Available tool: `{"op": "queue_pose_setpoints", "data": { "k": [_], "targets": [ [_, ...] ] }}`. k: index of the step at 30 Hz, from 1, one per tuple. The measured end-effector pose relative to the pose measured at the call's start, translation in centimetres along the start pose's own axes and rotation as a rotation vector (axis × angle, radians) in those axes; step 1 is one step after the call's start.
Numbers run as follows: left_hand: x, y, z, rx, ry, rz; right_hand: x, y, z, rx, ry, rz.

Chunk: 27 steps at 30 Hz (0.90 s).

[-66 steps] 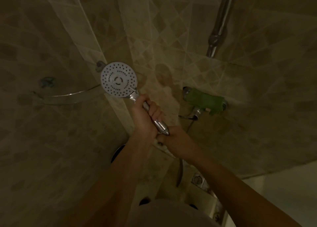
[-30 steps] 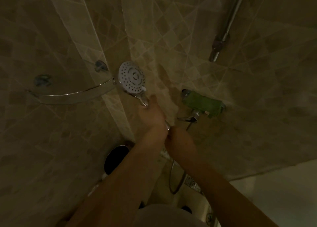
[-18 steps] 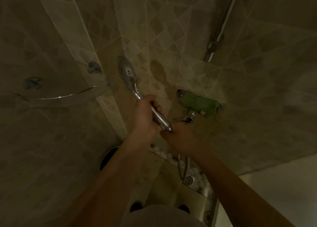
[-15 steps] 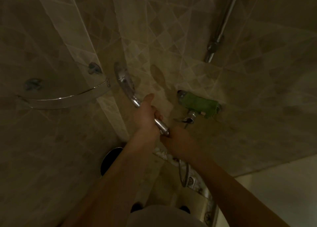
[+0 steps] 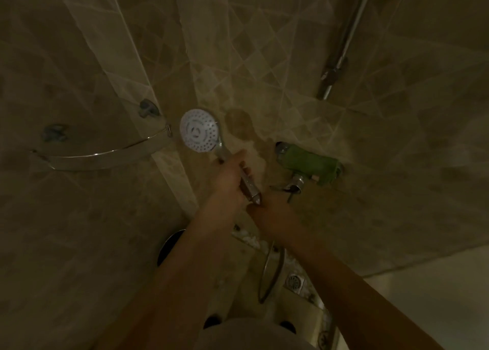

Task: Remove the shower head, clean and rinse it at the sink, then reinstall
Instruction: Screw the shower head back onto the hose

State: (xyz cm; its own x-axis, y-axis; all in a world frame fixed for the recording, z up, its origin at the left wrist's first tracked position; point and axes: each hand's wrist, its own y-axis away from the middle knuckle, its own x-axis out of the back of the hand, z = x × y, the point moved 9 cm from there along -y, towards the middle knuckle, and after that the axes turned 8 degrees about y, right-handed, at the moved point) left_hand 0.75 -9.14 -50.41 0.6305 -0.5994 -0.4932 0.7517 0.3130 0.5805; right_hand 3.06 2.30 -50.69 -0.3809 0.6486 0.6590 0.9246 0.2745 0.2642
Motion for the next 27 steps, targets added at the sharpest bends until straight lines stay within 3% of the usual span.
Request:
{"op": "queue_pose_setpoints", "data": {
  "k": [3, 5, 7, 9, 11, 12, 14, 18, 20, 24, 27],
  "targets": [
    [0.8, 0.1, 0.0, -0.056, 0.061, 0.117, -1.6, -0.2, -0.2, -0.001, 0.063, -0.098],
    [0.6, 0.0, 0.2, -0.059, 0.084, 0.068, -2.3, 0.1, 0.3, -0.068, -0.095, -0.179],
    [-0.9, 0.1, -0.1, 0.009, 0.116, -0.149, -3.5, 0.6, 1.2, -0.183, -0.429, -0.375],
    [-3.0, 1.0, -0.5, 0.127, 0.237, -0.483, -5.0, 2.1, 0.8, -0.236, -0.706, -0.702],
    [-4.4, 2.4, -0.3, 0.208, 0.350, -0.729, -5.0, 3.2, 0.0, -0.200, -0.833, -0.896],
    [-4.6, 2.7, -0.4, 0.215, 0.354, -0.760, -4.8, 3.3, -0.1, -0.187, -0.847, -0.918],
    [-4.2, 2.1, -0.8, 0.199, 0.242, -0.660, -4.4, 2.8, 0.4, -0.202, -0.781, -0.827],
    [-1.9, 0.1, -0.6, 0.129, -0.065, -0.315, -2.3, 0.6, 2.9, -0.249, -0.577, -0.391],
    [-1.1, -0.4, -0.5, 0.097, -0.112, -0.177, -1.4, 0.4, 3.5, -0.257, -0.484, -0.252],
    [-0.8, 0.0, -1.0, 0.064, -0.011, -0.100, -2.8, 1.2, 2.6, -0.243, -0.434, -0.315],
    [-2.3, 1.0, -0.9, 0.134, 0.126, -0.386, -4.8, 2.6, 1.6, -0.273, -0.694, -0.581]
  ]
}}
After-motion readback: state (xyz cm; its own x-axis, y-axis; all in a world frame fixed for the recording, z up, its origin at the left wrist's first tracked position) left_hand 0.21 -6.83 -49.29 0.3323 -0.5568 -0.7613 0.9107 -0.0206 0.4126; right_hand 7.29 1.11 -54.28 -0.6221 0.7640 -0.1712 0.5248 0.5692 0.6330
